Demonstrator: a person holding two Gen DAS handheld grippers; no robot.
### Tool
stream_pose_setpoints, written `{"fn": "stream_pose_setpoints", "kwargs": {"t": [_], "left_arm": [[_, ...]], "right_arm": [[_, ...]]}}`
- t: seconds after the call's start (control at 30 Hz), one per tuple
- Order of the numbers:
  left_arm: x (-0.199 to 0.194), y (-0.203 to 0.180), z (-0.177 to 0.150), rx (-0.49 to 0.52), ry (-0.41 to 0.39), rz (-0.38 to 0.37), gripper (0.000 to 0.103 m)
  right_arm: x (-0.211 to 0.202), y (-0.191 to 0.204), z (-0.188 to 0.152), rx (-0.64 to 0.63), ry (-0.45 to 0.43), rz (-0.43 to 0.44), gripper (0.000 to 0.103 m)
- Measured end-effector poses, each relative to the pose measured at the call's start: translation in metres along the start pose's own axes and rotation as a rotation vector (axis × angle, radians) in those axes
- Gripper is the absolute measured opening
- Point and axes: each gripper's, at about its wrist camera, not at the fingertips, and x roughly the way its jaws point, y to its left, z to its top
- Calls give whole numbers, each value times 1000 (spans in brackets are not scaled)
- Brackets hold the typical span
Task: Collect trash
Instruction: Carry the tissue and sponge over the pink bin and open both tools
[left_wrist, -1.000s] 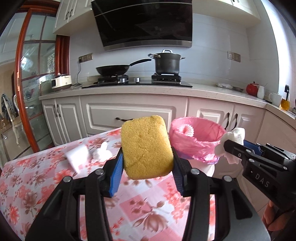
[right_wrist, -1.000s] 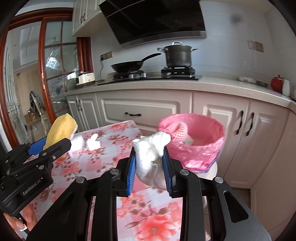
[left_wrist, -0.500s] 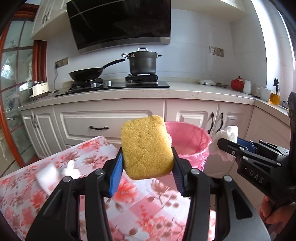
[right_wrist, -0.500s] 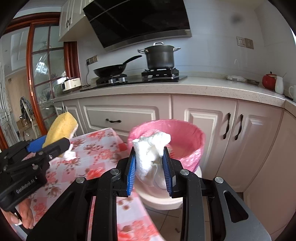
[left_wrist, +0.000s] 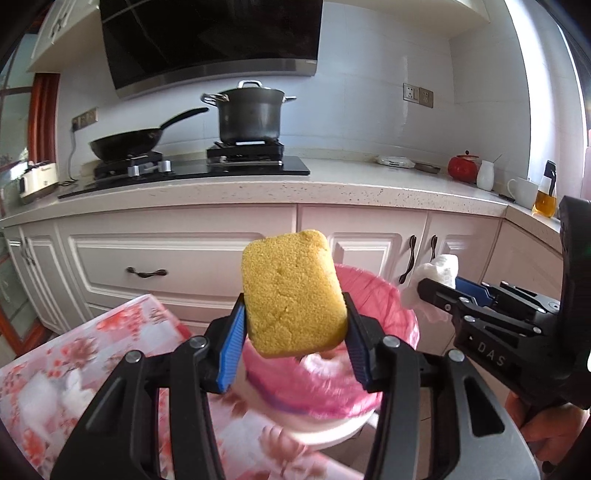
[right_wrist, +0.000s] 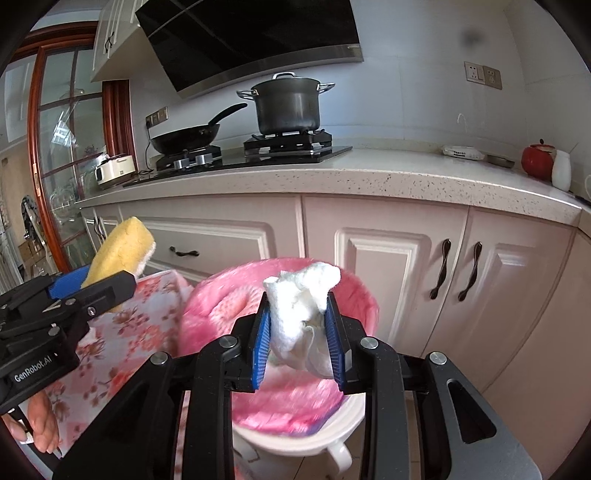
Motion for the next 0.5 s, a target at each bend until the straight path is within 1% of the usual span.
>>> {"fn": "stream_pose_setpoints", "kwargs": {"t": [0.17, 0.23, 0.27, 0.3, 0.33, 0.4, 0.5], "left_arm": [[43, -1, 10, -17, 19, -33, 48], [57, 1, 11, -27, 27, -48, 50], [62, 2, 11, -30, 28, -48, 56], [67, 5, 11, -34, 27, -43, 64], [72, 8, 10, -43, 24, -36, 66], [78, 16, 8, -61, 30, -22, 69], [73, 30, 2, -69, 34, 4, 71]], "right_arm": [[29, -8, 8, -31, 12, 14, 30], [42, -10, 10, -47, 19, 33, 33], [46, -10, 10, -50, 22, 38, 35], [53, -10, 11, -55, 26, 37, 44], [58, -11, 11, -55, 33, 37, 51], [62, -12, 11, -45, 33, 34, 52], [56, -12, 11, -39, 11, 21, 52]]}}
